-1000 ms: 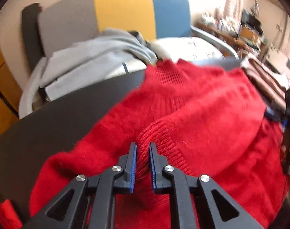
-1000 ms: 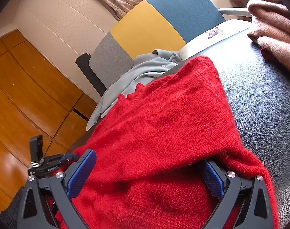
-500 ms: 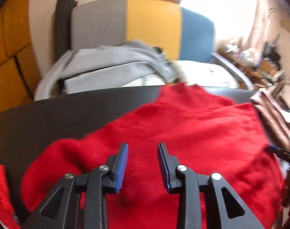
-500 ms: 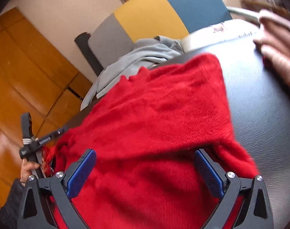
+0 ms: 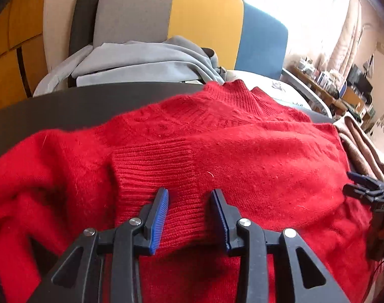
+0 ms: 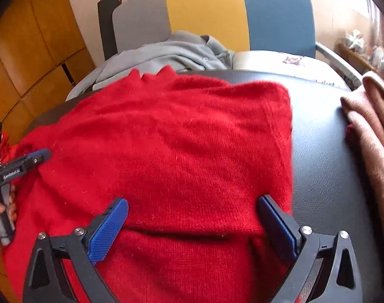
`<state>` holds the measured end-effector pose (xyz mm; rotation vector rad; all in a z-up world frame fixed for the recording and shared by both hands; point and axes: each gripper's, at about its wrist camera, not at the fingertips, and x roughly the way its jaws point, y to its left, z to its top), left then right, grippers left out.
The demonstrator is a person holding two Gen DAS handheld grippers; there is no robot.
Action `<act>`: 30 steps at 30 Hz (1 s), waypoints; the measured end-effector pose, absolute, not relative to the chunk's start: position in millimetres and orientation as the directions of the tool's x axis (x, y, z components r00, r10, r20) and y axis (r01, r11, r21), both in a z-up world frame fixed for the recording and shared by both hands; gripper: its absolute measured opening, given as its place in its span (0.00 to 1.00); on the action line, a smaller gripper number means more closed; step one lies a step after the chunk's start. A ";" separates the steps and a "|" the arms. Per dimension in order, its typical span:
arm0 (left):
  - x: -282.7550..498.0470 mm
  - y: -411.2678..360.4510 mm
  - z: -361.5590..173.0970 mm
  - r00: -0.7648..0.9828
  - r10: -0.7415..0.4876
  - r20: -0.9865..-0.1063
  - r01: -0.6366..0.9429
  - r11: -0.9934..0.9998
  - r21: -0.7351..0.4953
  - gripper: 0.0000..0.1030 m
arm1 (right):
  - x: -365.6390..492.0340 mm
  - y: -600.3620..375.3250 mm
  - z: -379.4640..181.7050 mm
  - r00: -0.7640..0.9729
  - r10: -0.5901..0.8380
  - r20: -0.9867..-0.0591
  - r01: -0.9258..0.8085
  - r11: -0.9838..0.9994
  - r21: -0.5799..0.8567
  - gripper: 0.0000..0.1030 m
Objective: Fold clothes
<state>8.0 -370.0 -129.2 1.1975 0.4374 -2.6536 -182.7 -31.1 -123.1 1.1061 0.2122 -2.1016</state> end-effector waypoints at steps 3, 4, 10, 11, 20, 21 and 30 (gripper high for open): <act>1.7 -375.5 -113.5 -0.679 0.026 -0.734 0.263 -0.924 -0.276 0.36 | -187.3 -28.1 -120.2 -0.325 -0.557 -0.764 0.680 -0.699 0.220 1.00; -2.0 -379.6 -107.3 -0.700 0.054 -0.712 0.248 -0.917 -0.313 0.36 | -189.6 -27.7 -116.9 -0.312 -0.565 -0.764 0.680 -0.694 0.235 1.00; -61.6 -402.9 -78.9 -0.719 0.097 -0.689 0.199 -0.920 -0.338 0.47 | -219.1 -59.9 -74.2 -0.269 -0.668 -0.694 0.738 -0.606 0.297 0.96; -72.8 -404.8 -79.5 -0.708 0.096 -0.700 0.195 -0.926 -0.324 0.48 | -227.5 -74.2 -71.3 -0.262 -0.665 -0.699 0.753 -0.594 0.283 0.95; -168.1 -414.2 -112.5 -0.586 0.101 -0.804 0.148 -0.962 -0.229 0.49 | -307.3 -179.2 -74.8 -0.245 -0.607 -0.756 0.799 -0.568 0.197 0.63; -174.6 -414.9 -114.7 -0.584 0.100 -0.805 0.144 -0.964 -0.224 0.50 | -313.4 -188.8 -79.3 -0.238 -0.599 -0.764 0.804 -0.563 0.191 0.62; -215.0 -413.9 -126.4 -0.534 0.114 -0.838 0.125 -0.969 -0.211 0.37 | -333.5 -234.9 -108.3 -0.224 -0.499 -0.837 0.843 -0.530 0.090 0.51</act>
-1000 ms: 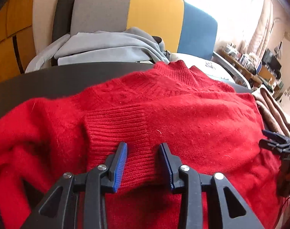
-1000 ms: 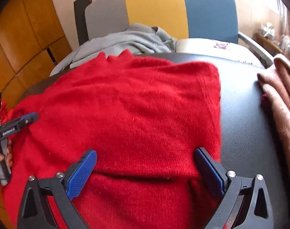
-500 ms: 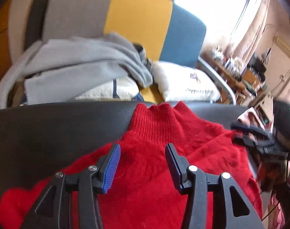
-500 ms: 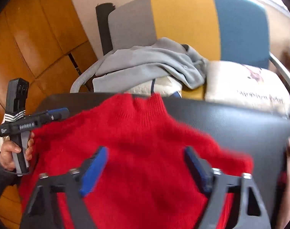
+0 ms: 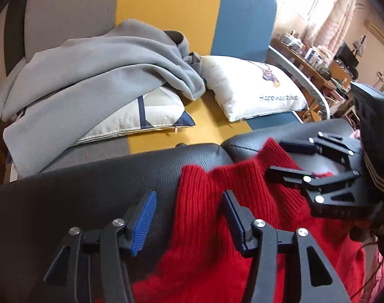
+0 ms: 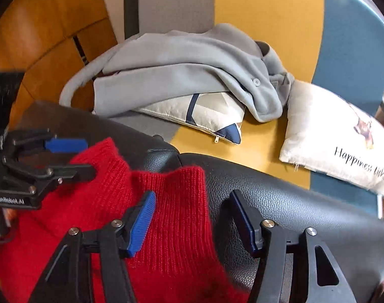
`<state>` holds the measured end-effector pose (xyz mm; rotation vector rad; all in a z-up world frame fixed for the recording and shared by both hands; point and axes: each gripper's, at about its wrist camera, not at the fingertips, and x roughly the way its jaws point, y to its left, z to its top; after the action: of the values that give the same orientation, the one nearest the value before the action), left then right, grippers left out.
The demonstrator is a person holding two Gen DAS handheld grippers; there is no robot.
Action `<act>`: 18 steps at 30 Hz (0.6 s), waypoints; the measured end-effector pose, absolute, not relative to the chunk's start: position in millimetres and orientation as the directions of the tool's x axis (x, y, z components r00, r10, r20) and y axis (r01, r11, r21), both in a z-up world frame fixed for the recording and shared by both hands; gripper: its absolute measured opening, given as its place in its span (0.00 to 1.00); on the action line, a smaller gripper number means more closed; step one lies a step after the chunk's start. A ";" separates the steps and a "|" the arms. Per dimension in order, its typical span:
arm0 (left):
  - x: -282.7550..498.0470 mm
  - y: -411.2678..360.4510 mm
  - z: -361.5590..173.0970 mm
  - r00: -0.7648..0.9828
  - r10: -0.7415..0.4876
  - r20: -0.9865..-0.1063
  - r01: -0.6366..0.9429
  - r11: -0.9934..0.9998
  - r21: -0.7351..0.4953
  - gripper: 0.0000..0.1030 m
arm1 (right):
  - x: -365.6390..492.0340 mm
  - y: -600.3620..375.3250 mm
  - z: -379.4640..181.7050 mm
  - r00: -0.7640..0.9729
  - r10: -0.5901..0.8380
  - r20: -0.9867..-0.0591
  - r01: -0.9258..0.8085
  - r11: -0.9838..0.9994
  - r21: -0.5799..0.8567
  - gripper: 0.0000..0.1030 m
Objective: Fold clothes
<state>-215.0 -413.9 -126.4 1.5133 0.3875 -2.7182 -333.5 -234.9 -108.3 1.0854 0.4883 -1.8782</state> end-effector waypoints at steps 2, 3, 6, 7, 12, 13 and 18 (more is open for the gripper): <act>-217.1 -412.9 -124.3 -0.537 0.167 -0.827 0.104 -0.960 -0.261 0.06 | -334.1 -236.3 -106.6 -0.189 -0.510 -0.839 0.848 -0.516 0.122 0.23; -216.0 -412.8 -121.3 -0.545 0.187 -0.817 0.108 -0.951 -0.289 0.06 | -333.2 -237.4 -104.3 -0.167 -0.516 -0.840 0.852 -0.505 0.140 0.12; -202.8 -407.0 -105.3 -0.603 0.190 -0.775 0.093 -0.948 -0.304 0.06 | -326.6 -236.5 -96.3 -0.180 -0.529 -0.829 0.850 -0.508 0.140 0.12; -196.1 -406.6 -98.8 -0.625 0.198 -0.755 0.089 -0.943 -0.321 0.06 | -324.3 -234.1 -92.2 -0.184 -0.544 -0.818 0.846 -0.511 0.150 0.12; -149.3 -401.6 -69.5 -0.717 0.223 -0.660 0.064 -0.922 -0.382 0.06 | -301.5 -204.8 -64.0 -0.198 -0.631 -0.750 0.844 -0.499 0.197 0.12; -139.4 -399.1 -66.5 -0.728 0.223 -0.649 0.059 -0.922 -0.384 0.06 | -294.4 -197.6 -59.0 -0.198 -0.644 -0.739 0.847 -0.492 0.202 0.12; -86.2 -384.5 -66.0 -0.760 0.222 -0.611 0.057 -0.913 -0.403 0.06 | -255.6 -156.7 -49.6 -0.185 -0.694 -0.696 0.848 -0.471 0.243 0.12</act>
<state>-86.2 -384.5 -66.0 1.1120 0.6579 -2.9622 -255.6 -156.7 -49.6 0.9421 0.2383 -1.8425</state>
